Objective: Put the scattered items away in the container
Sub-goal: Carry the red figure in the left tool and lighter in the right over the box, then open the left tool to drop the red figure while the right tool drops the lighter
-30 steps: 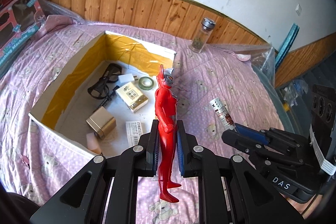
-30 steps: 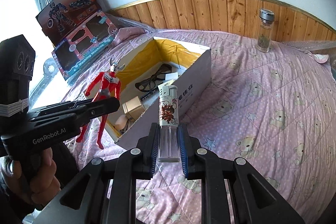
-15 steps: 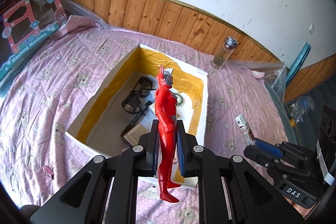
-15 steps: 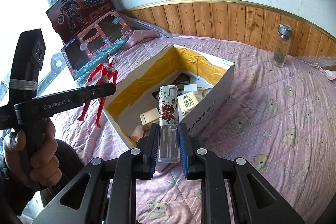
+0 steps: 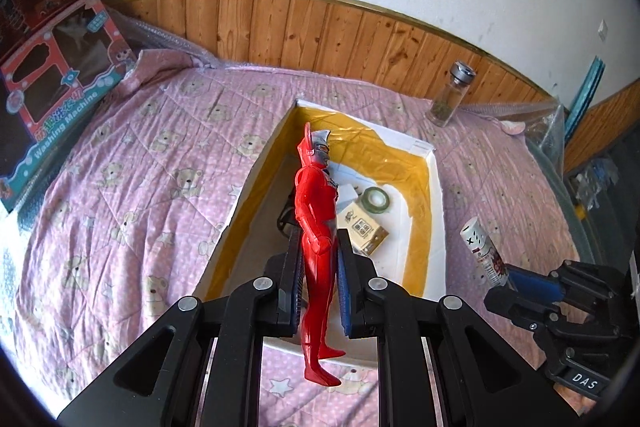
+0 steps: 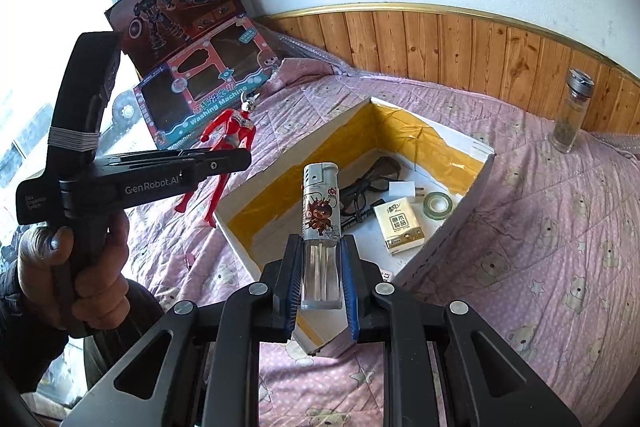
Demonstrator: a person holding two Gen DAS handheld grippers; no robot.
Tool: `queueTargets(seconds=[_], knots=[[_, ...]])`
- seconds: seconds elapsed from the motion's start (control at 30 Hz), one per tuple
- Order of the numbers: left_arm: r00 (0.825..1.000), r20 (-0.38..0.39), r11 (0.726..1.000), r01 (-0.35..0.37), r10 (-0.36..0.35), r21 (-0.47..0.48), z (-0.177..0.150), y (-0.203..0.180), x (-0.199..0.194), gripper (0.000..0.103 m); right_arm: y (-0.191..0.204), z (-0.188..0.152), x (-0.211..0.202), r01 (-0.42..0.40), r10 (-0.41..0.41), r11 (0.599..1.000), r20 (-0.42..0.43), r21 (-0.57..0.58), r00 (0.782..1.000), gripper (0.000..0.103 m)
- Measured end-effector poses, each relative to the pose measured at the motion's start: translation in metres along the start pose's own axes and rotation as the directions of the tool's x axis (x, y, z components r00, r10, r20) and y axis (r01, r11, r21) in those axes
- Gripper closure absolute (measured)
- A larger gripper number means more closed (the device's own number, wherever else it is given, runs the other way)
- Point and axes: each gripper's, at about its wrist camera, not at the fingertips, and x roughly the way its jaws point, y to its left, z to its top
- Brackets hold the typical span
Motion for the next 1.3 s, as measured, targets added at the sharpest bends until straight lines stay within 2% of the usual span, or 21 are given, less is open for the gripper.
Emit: queueTargets(seconds=[0.27, 0.4, 0.57, 0.73, 0.9, 0.93, 0.97, 1.03, 1.3], knots=[[0.992, -0.12, 0.995, -0.014, 0.025, 0.095, 0.002, 0.004, 0.044, 0.088, -0.002, 0.005, 0.03, 0.014, -0.014, 1.0, -0.048, 0.001, 0.999, 0.083], [0.985, -0.163, 0.987, -0.036, 0.061, 0.154, 0.003, 0.001, 0.065, 0.088, -0.003, 0.006, 0.045, 0.045, -0.046, 0.999, -0.078, -0.012, 0.996, 0.083], [0.976, -0.205, 0.983, -0.035, 0.073, 0.182, 0.003, 0.005, 0.084, 0.088, -0.008, 0.01, 0.065, 0.077, -0.079, 0.997, -0.123, -0.015, 0.989, 0.083], [0.973, -0.218, 0.982, -0.038, 0.079, 0.187, 0.003, 0.008, 0.091, 0.087, -0.013, 0.013, 0.086, 0.092, -0.094, 0.996, -0.166, -0.015, 0.982, 0.083], [0.977, -0.201, 0.985, -0.041, 0.075, 0.17, 0.006, 0.012, 0.091, 0.086, -0.016, 0.016, 0.103, 0.102, -0.106, 0.994, -0.193, -0.031, 0.975, 0.081], [0.977, -0.201, 0.986, -0.04, 0.073, 0.163, 0.007, 0.013, 0.091, 0.082, -0.017, 0.015, 0.104, 0.104, -0.107, 0.994, -0.195, -0.028, 0.975, 0.081], [0.977, -0.2, 0.987, -0.038, 0.07, 0.157, 0.007, 0.014, 0.09, 0.074, -0.017, 0.015, 0.105, 0.107, -0.11, 0.994, -0.197, -0.026, 0.974, 0.078], [0.978, -0.197, 0.988, -0.033, 0.062, 0.151, 0.007, 0.014, 0.089, 0.066, -0.018, 0.013, 0.104, 0.108, -0.111, 0.994, -0.197, -0.022, 0.974, 0.074], [0.979, -0.194, 0.986, -0.038, 0.069, 0.161, 0.002, 0.01, 0.082, 0.062, -0.018, 0.003, 0.091, 0.092, -0.09, 0.996, -0.208, 0.002, 0.974, 0.074]])
